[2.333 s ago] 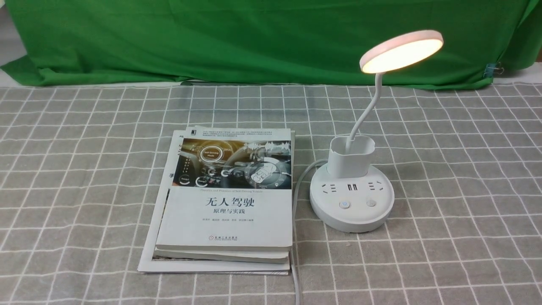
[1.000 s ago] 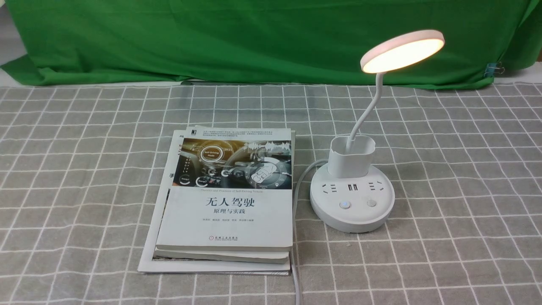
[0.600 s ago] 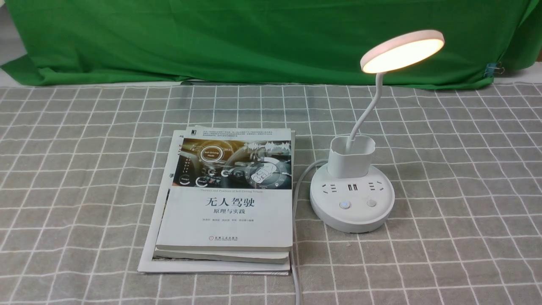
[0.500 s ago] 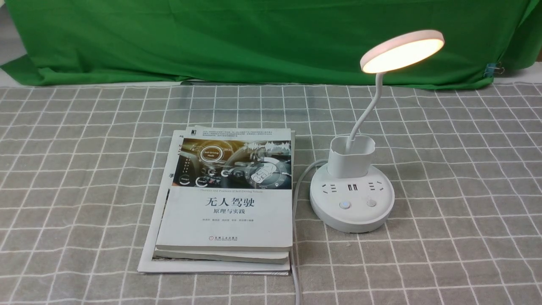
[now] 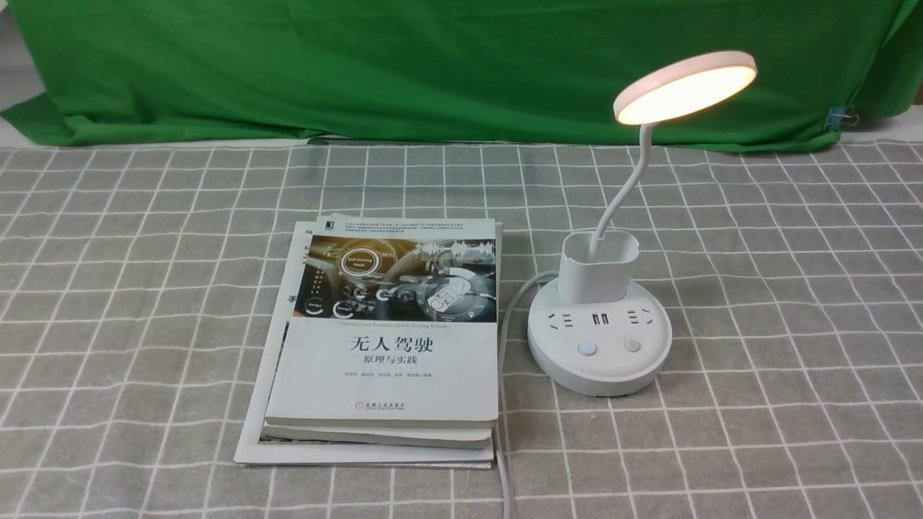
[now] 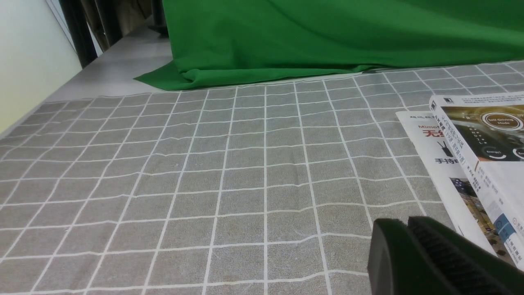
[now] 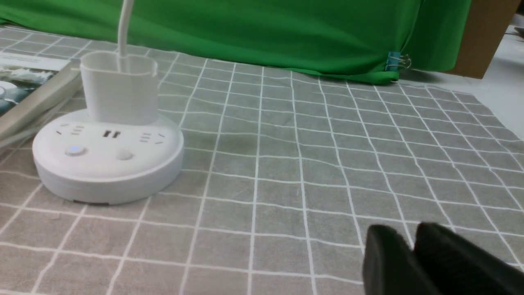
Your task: Turn on the desk lamp on the grey coffee tablecloth with your hand.
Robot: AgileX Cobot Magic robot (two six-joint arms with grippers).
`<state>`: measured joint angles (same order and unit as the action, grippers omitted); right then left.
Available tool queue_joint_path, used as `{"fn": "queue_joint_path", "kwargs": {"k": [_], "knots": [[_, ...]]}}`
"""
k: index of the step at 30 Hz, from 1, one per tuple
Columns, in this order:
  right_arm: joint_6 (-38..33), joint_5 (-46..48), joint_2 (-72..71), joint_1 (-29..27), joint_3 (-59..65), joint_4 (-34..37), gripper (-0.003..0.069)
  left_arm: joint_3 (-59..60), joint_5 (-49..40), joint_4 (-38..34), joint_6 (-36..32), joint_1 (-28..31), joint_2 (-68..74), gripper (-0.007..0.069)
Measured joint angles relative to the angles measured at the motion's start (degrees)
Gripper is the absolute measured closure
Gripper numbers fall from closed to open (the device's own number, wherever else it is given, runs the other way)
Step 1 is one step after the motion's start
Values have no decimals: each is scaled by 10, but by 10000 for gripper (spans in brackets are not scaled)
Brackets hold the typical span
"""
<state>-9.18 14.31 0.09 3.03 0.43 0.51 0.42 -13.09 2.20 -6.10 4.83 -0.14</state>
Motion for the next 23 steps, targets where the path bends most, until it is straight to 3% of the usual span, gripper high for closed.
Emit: {"fn": "queue_joint_path", "kwargs": {"k": [23], "knots": [[0, 0, 0, 0, 0, 0, 464, 0, 0, 0, -1, 0, 0, 606]]}}
